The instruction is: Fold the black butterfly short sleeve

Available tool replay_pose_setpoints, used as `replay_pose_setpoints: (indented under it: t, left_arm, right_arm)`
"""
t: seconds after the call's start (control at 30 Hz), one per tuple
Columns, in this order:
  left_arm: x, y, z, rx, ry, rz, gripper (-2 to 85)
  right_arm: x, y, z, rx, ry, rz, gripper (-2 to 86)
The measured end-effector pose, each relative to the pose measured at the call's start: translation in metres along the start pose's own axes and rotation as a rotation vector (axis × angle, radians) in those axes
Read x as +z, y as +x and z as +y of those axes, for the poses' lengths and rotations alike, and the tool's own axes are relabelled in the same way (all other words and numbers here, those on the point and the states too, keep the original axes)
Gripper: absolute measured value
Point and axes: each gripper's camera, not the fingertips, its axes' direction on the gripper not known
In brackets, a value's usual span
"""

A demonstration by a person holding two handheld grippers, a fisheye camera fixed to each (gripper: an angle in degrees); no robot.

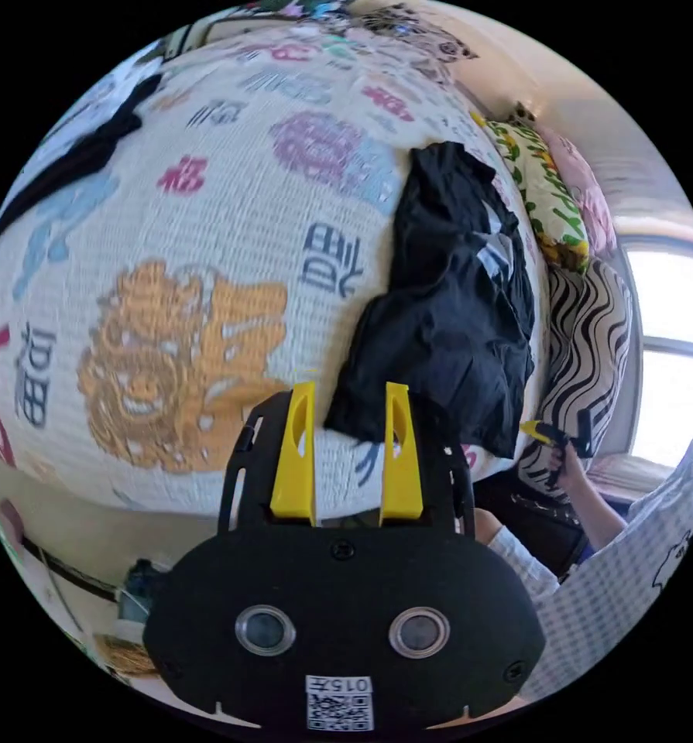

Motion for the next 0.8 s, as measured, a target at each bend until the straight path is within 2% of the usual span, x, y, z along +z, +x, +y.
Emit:
replay_pose_setpoints:
  t: [0.07,0.2,0.23,0.33,0.57,0.8]
  left_arm:
    - [0.017,-0.001,-0.008,-0.015,-0.001,0.025,12.2]
    - [0.044,0.017,-0.043,0.082,-0.076,-0.214,4.5]
    - [0.049,0.02,-0.051,0.151,-0.116,-0.184,2.6]
    - [0.056,0.008,-0.067,0.132,-0.22,-0.055,1.2]
    - [0.044,-0.02,-0.056,0.077,-0.256,-0.04,0.8]
    - [0.103,-0.034,-0.051,0.008,-0.283,-0.069,4.0]
  right_arm:
    - [0.012,0.008,-0.003,0.025,-0.038,-0.021,12.9]
    - [0.012,0.01,-0.03,0.029,-0.057,0.114,5.9]
    - [0.009,0.008,-0.035,0.004,-0.076,0.14,1.5]
    - [0.008,0.013,-0.043,-0.062,-0.202,0.042,0.4]
    - [-0.021,0.046,-0.039,-0.027,-0.269,0.052,0.1]
    - [-0.007,0.068,-0.049,0.005,-0.355,0.167,3.3]
